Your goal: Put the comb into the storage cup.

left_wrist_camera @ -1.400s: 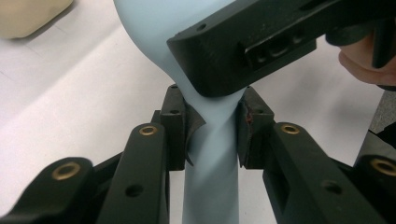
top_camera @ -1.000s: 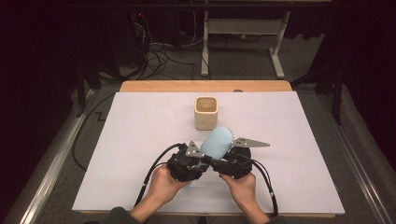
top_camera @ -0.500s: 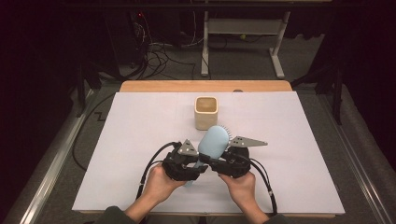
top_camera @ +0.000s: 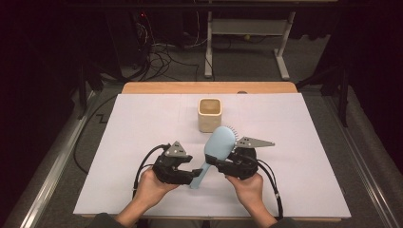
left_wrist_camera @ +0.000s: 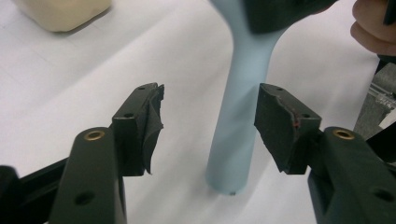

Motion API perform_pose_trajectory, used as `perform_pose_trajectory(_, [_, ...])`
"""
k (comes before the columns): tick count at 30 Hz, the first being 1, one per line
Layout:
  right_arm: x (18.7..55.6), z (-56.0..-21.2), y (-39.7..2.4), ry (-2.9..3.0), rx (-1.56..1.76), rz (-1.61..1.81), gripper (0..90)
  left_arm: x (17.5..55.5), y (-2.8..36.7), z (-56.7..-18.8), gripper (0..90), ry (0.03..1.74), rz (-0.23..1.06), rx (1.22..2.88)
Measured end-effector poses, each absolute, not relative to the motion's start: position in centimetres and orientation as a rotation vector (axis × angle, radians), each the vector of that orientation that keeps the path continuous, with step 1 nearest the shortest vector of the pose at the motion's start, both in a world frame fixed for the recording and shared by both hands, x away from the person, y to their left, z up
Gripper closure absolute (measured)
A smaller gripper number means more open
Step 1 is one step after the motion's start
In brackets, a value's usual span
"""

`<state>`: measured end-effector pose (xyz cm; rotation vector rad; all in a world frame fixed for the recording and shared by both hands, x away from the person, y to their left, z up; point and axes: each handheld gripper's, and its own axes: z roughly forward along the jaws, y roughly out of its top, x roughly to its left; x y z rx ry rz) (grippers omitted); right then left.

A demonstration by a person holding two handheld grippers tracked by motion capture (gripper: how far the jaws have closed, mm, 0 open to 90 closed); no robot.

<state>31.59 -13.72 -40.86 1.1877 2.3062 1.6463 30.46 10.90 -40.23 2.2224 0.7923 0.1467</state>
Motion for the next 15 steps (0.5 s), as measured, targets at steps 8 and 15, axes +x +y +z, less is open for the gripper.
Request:
perform_pose_trajectory(8, [31.8,-40.2,-14.2,2.304,1.184,1.633,57.2,30.1,13.1,-40.8,39.3,0.822,0.190,2.196])
perform_pose_trajectory(15, [32.0,-39.9,-14.5,2.318,1.181,1.606,57.2,29.8,15.4,-41.2,37.7,0.848,0.239,2.144])
